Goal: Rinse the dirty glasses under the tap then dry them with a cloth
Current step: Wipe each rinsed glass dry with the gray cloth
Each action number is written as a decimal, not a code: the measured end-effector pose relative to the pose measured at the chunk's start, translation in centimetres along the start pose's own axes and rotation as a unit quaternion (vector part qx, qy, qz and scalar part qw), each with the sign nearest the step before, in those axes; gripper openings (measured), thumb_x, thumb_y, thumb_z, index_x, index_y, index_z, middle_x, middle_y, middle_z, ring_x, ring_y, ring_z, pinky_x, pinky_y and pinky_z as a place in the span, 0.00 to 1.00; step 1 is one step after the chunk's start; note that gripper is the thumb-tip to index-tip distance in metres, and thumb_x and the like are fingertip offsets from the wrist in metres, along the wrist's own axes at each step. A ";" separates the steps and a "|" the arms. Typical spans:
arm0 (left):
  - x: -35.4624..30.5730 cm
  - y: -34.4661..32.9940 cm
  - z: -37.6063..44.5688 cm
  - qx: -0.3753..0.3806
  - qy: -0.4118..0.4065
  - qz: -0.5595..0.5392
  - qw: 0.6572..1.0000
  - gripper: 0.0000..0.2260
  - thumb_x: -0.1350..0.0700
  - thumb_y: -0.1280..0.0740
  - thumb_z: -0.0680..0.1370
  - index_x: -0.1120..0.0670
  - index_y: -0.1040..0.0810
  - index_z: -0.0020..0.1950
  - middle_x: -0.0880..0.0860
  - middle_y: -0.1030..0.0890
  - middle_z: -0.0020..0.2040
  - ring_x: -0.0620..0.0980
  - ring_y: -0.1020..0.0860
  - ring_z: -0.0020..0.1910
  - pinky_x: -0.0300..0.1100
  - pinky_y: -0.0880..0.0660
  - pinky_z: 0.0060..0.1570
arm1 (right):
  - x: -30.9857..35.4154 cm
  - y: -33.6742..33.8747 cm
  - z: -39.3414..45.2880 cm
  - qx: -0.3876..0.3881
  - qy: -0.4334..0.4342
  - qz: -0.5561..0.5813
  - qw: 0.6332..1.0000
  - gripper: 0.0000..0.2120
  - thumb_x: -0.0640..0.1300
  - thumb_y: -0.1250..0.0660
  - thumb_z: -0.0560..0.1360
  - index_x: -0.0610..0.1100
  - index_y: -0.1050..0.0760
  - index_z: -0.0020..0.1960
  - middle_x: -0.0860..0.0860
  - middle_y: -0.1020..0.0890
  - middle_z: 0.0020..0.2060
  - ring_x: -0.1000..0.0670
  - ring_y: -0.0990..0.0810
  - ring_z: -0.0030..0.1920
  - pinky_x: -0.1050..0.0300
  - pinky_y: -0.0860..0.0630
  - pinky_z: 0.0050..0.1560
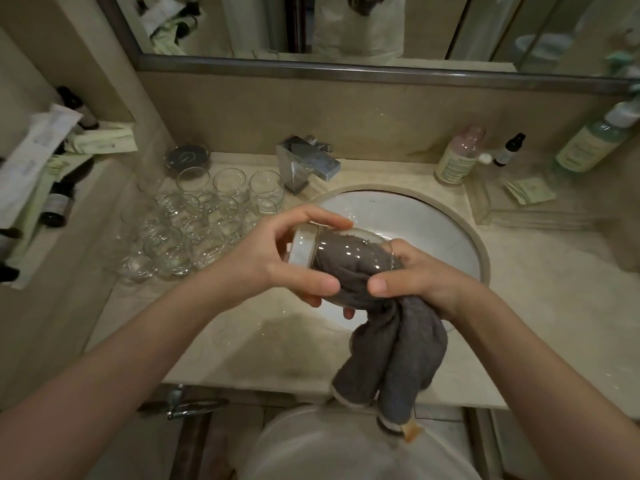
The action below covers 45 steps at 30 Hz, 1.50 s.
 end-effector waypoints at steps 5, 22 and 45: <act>4.7 -0.9 -0.6 -0.082 0.191 -0.214 0.954 0.13 0.52 0.27 0.64 0.50 0.15 0.48 0.56 0.17 0.39 0.48 0.26 0.19 0.33 0.30 0.17 | 1.7 0.3 0.7 -0.047 -0.004 -0.266 0.963 0.12 0.50 0.24 0.64 0.44 0.23 0.34 0.49 0.25 0.29 0.51 0.24 0.32 0.52 0.27 0.36; 3.6 1.6 -0.1 -0.088 0.083 -0.026 0.992 0.18 0.47 0.21 0.65 0.43 0.18 0.53 0.43 0.16 0.47 0.46 0.16 0.43 0.39 0.19 0.40 | 1.8 0.4 1.7 -0.023 -0.036 -0.169 0.985 0.06 0.42 0.23 0.66 0.46 0.20 0.36 0.48 0.21 0.31 0.50 0.20 0.34 0.57 0.23 0.38; 1.1 1.1 -1.5 0.031 0.003 0.305 0.952 0.34 0.42 0.20 0.56 0.35 0.25 0.61 0.41 0.18 0.51 0.36 0.20 0.52 0.31 0.25 0.51 | -0.4 -2.3 1.8 0.035 -0.084 -0.074 0.993 0.05 0.44 0.24 0.62 0.45 0.17 0.37 0.48 0.18 0.32 0.50 0.18 0.35 0.58 0.21 0.40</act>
Point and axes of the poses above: each hand's wrist, its own z-axis towards the middle knuckle, its own y-axis out of the back of the hand, x = y × z, the point moved 8 cm from there along z, towards the middle knuckle
